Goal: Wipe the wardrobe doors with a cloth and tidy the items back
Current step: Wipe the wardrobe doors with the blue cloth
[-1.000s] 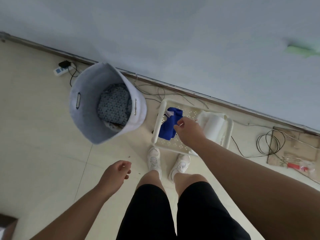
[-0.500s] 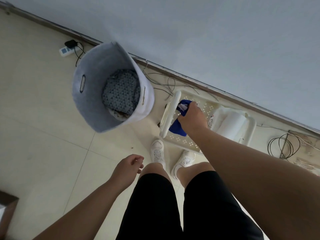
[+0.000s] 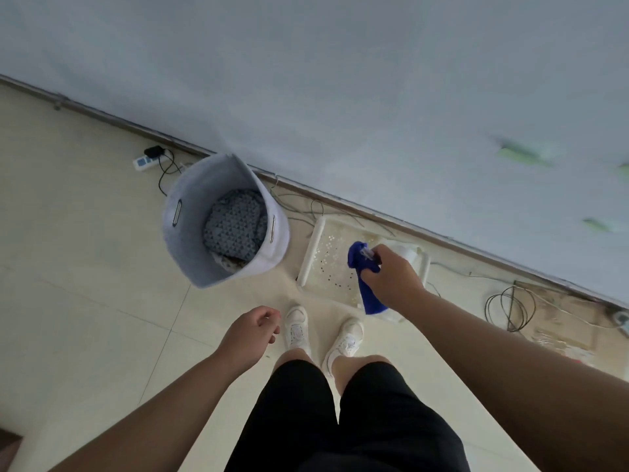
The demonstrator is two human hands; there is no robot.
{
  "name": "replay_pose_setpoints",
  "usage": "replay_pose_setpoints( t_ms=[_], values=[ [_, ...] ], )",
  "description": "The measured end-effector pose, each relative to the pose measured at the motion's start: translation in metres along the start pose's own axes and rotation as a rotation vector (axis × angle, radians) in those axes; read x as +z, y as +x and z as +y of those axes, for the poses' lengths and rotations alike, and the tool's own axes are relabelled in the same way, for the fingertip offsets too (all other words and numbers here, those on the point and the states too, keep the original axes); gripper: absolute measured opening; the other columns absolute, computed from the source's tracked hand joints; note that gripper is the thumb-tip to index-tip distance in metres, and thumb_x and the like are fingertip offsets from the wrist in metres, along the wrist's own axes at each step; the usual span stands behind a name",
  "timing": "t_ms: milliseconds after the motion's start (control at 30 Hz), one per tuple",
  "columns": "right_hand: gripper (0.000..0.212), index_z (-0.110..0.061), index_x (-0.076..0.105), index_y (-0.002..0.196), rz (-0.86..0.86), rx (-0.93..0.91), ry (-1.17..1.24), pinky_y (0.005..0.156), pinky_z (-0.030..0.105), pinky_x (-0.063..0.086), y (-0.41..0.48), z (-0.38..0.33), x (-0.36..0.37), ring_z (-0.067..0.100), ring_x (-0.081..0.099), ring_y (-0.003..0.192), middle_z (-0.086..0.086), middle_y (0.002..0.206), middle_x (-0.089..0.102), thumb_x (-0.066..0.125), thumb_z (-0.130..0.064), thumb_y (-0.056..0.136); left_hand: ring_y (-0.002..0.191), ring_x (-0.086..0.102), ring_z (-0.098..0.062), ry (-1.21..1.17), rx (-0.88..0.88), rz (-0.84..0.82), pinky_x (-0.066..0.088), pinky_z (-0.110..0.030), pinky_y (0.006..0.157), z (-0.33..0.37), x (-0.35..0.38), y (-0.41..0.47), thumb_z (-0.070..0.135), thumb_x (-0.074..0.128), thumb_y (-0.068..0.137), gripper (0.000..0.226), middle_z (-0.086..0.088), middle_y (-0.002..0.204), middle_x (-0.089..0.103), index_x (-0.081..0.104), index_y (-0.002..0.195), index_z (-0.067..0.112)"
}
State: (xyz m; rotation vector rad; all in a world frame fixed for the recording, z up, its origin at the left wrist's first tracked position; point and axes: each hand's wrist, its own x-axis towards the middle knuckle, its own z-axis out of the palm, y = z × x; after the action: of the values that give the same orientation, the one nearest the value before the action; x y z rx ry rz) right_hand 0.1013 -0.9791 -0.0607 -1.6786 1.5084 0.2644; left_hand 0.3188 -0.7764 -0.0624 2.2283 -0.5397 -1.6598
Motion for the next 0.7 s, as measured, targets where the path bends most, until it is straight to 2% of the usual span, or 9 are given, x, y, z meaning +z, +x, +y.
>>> replay_pose_setpoints(
  t_ms=[167,300,467,700],
  values=[
    [0.011,-0.032,0.051,0.104,-0.027,-0.022,-0.160,0.052,0.023,0.040,-0.065,-0.005,-0.044,0.010,0.059,0.066,-0.007,0.079,0.062,0.054,-0.031,0.094,0.082,0.072,-0.013,-0.064,0.086,0.036,0.056,-0.031,0.070,0.015,-0.027,-0.047,0.034,0.058,0.104,0.013,0.005,0.089,0.076,0.071,0.102,0.033],
    [0.012,-0.031,0.054,0.107,-0.034,-0.039,-0.186,0.057,0.023,0.044,-0.088,-0.006,-0.056,0.012,0.062,0.070,-0.007,0.083,0.065,0.050,-0.037,0.097,0.081,0.072,-0.011,-0.092,0.084,0.121,0.056,-0.028,0.070,0.001,-0.044,-0.074,0.029,0.057,0.104,0.015,0.005,0.090,0.076,0.066,0.110,0.039],
    [0.008,-0.028,0.053,0.104,-0.079,-0.105,-0.266,0.054,0.019,0.039,-0.085,-0.003,-0.052,0.009,0.061,0.068,-0.008,0.081,0.064,0.051,-0.033,0.099,0.083,0.071,-0.014,-0.197,0.008,0.241,0.054,-0.029,0.071,-0.026,-0.040,-0.101,0.025,0.056,0.106,0.017,0.003,0.094,0.076,0.065,0.115,0.036],
    [0.008,-0.027,0.054,0.093,-0.265,-0.291,-0.447,0.060,0.022,0.046,-0.064,-0.021,-0.035,0.015,0.067,0.069,-0.005,0.077,0.067,0.048,-0.028,0.099,0.085,0.070,-0.019,-0.503,-0.181,0.434,0.051,-0.032,0.070,-0.089,0.009,-0.166,0.023,0.055,0.105,0.019,-0.001,0.097,0.076,0.066,0.116,0.034]
  ],
)
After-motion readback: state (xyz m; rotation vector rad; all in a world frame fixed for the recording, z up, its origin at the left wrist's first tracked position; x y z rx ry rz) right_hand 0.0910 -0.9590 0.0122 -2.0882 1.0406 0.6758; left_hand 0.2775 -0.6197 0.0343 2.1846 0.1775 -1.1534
